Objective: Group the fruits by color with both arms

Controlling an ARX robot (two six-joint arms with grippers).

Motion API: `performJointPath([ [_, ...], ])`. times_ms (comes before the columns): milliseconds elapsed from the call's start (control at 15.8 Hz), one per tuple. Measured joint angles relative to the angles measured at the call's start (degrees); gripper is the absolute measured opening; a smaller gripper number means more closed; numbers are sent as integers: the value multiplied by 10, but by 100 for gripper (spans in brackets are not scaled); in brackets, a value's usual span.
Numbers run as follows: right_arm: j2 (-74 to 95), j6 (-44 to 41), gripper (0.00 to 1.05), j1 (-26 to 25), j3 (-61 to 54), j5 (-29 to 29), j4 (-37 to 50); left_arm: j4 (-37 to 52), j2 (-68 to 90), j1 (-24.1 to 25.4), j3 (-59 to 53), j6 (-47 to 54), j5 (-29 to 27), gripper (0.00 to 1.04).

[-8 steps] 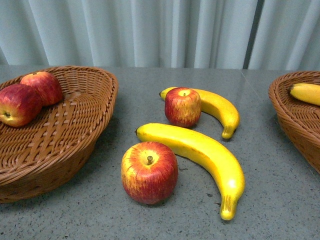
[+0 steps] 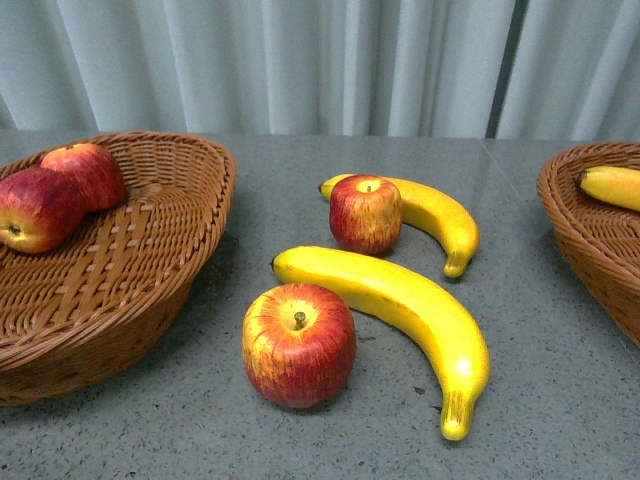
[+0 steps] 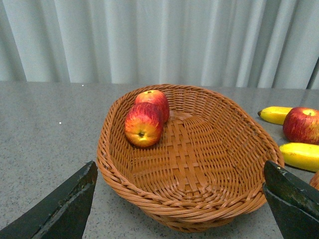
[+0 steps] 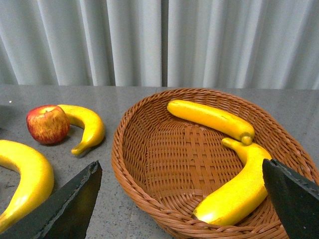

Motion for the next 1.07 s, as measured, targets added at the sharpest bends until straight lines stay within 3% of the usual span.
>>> performJointPath([
  [379, 0, 0, 98, 0, 0, 0, 0, 0, 0, 0, 0, 0, 0, 98],
  [505, 0, 0, 98, 0, 0, 1, 0, -174, 95, 1, 74, 11, 10, 98],
  [568, 0, 0, 98, 0, 0, 1, 0, -208, 149, -8, 115, 17, 6, 98],
  [821, 0, 0, 98, 0, 0, 1, 0, -20, 374, -108, 269, 68, 32, 98],
  [1073, 0, 0, 98, 0, 0, 1, 0, -3, 657, -217, 410, 103, 106, 98],
])
